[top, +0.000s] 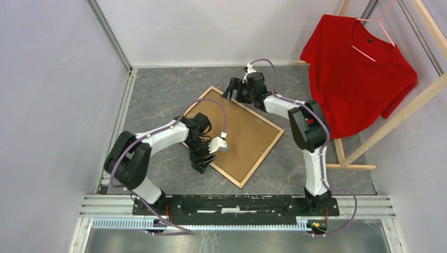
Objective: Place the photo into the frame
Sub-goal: Adjust the photo frame at the center of the board.
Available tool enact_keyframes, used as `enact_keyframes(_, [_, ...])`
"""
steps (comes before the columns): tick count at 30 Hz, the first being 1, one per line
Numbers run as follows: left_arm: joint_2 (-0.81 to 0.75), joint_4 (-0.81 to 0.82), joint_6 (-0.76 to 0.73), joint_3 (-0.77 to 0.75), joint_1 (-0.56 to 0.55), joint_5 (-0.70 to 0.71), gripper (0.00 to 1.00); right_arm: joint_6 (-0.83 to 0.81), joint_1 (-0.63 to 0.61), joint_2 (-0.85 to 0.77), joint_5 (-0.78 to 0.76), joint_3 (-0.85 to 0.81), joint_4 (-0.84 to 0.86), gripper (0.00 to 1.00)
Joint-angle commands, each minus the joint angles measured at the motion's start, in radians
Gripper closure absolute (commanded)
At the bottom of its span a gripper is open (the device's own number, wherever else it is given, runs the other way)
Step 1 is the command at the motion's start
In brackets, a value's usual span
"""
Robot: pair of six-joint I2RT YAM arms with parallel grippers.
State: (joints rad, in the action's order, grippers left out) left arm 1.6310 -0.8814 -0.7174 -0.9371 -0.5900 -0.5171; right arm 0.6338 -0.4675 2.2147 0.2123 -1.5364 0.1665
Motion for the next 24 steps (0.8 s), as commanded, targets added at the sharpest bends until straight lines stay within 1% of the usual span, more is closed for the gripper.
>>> enact_keyframes(1, [-0.157, -0.142, -0.177, -0.061, 0.036, 0.077, 0.38, -0.030, 0.016, -0.247, -0.048, 0.118, -0.074, 0.02])
enact_keyframes(3, [-0.203, -0.166, -0.201, -0.085, 0.098, 0.120, 0.37, -0.034, 0.018, -0.352, -0.105, 0.233, -0.081, 0.02])
enact_keyframes(5, [-0.214, -0.161, -0.221, -0.134, 0.209, 0.137, 0.37, -0.030, 0.021, -0.468, -0.137, 0.363, -0.078, 0.02])
enact_keyframes(6, [-0.203, -0.127, -0.219, -0.163, 0.269, 0.149, 0.37, -0.025, 0.022, -0.534, -0.149, 0.426, -0.076, 0.02])
enact_keyframes(8, [-0.155, -0.028, -0.167, -0.235, 0.410, 0.182, 0.38, -0.005, 0.022, -0.660, -0.157, 0.573, -0.082, 0.02])
enact_keyframes(9, [-0.120, 0.020, -0.138, -0.275, 0.461, 0.196, 0.39, 0.001, 0.021, -0.733, -0.159, 0.632, -0.095, 0.02])
enact_keyframes(10, [-0.073, 0.065, -0.099, -0.325, 0.493, 0.210, 0.41, 0.008, 0.022, -0.790, -0.163, 0.696, -0.117, 0.02])
enact_keyframes(12, [0.031, 0.122, -0.031, -0.431, 0.568, 0.234, 0.48, 0.009, 0.026, -0.910, -0.156, 0.796, -0.162, 0.02])
enact_keyframes(13, [0.109, 0.135, -0.007, -0.508, 0.585, 0.250, 0.51, -0.001, 0.031, -0.970, -0.154, 0.834, -0.217, 0.02])
enact_keyframes(14, [0.141, 0.150, 0.017, -0.539, 0.612, 0.266, 0.53, -0.013, 0.034, -1.026, -0.160, 0.858, -0.259, 0.02])
enact_keyframes(15, [0.207, 0.161, 0.037, -0.596, 0.631, 0.276, 0.53, -0.017, 0.037, -1.072, -0.166, 0.885, -0.304, 0.02])
enact_keyframes(18, [0.325, 0.225, 0.133, -0.679, 0.663, 0.318, 0.60, -0.025, 0.062, -1.220, -0.160, 0.948, -0.399, 0.02])
enact_keyframes(21, [0.422, 0.239, 0.242, -0.736, 0.683, 0.316, 0.67, -0.021, 0.084, -1.316, -0.129, 1.007, -0.461, 0.02])
enact_keyframes(24, [0.468, 0.264, 0.304, -0.722, 0.686, 0.285, 0.68, -0.014, 0.098, -1.348, -0.105, 1.066, -0.466, 0.02])
